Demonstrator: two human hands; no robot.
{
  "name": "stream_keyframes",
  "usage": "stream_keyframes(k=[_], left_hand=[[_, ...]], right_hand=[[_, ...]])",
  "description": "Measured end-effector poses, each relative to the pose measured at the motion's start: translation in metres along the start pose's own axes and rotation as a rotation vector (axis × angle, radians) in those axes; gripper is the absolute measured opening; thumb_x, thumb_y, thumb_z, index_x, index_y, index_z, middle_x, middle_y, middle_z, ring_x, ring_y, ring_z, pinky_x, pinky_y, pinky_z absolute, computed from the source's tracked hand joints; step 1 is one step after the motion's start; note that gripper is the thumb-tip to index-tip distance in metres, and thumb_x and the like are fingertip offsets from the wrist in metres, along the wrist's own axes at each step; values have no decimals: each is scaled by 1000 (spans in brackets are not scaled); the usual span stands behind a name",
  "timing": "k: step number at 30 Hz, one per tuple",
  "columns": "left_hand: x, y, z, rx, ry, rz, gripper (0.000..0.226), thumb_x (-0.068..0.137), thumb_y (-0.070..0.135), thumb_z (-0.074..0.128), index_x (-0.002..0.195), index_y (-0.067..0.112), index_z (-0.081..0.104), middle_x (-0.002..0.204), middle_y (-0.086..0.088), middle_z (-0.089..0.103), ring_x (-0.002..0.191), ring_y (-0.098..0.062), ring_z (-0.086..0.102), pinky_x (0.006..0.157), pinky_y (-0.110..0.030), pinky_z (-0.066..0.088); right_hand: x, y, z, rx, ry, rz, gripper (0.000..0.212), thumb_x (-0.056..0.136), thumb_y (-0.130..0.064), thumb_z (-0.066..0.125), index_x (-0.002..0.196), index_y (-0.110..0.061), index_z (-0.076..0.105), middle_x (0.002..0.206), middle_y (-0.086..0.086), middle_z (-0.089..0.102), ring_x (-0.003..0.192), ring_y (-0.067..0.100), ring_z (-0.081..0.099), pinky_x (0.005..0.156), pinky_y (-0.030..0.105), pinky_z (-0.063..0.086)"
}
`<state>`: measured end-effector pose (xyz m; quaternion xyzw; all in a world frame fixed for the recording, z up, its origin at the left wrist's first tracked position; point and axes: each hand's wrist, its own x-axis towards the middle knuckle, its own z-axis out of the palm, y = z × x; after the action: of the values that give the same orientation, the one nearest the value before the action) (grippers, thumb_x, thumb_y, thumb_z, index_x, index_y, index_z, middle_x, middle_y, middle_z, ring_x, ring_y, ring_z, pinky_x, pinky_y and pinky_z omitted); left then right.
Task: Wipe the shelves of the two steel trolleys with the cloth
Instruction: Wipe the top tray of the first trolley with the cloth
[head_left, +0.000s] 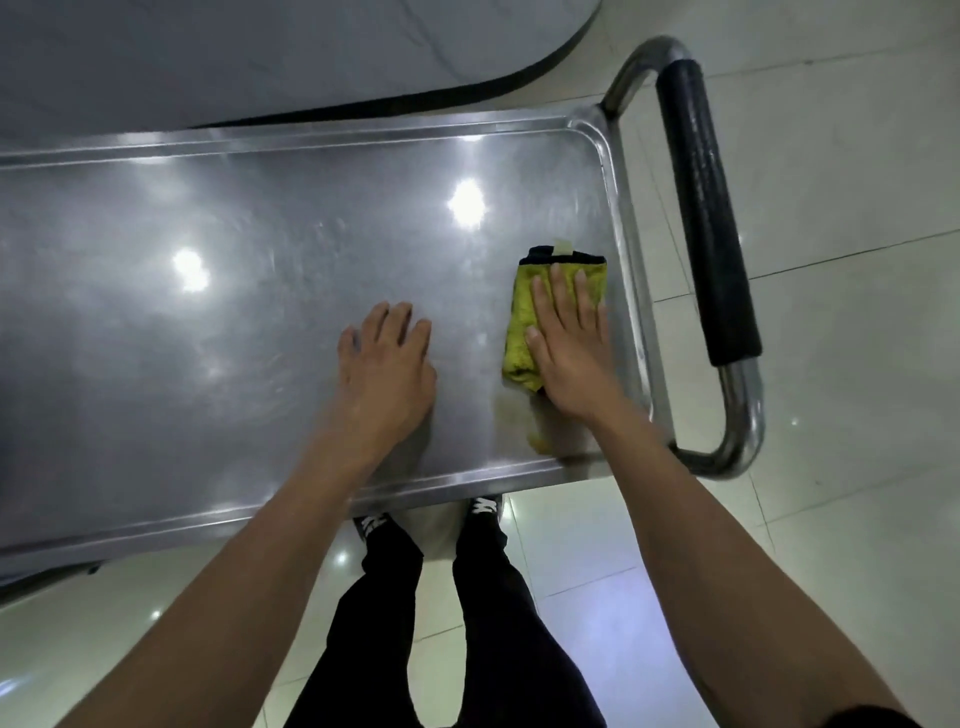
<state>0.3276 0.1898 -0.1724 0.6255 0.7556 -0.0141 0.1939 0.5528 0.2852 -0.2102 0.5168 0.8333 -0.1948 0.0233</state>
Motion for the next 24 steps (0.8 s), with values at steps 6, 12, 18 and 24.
stream_keyframes(k=[6,12,18,24], left_hand=[[2,22,5,-56,64,-104,44,95,25,50,137,12,52,154,-10,36,146,-30,24,116,-51,26],[-10,17,1,-19,59,-125,44,94,23,50,137,16,53,154,-12,36,143,-34,28,113,-54,30],[-41,-17,-1,-45,80,-145,39,94,21,54,131,13,60,146,-12,45,136,-34,36,106,-50,37],[-76,-57,5,-19,29,-103,43,96,28,51,138,17,52,149,-9,40,139,-30,31,108,-48,35]], right_hand=[[-20,51,-13,-55,68,54,61,106,-42,14,161,-22,-3,169,0,-12,154,25,-16,124,56,8],[-26,39,-7,-62,73,67,61,107,-36,23,161,-20,0,169,5,-10,154,29,-15,123,59,4],[-31,-2,11,-75,40,51,61,108,-38,21,161,-21,-4,168,5,-14,153,30,-18,123,58,-3],[-35,-92,48,-64,12,-42,63,107,-39,25,161,-20,0,168,7,-12,153,31,-17,123,57,-3]])
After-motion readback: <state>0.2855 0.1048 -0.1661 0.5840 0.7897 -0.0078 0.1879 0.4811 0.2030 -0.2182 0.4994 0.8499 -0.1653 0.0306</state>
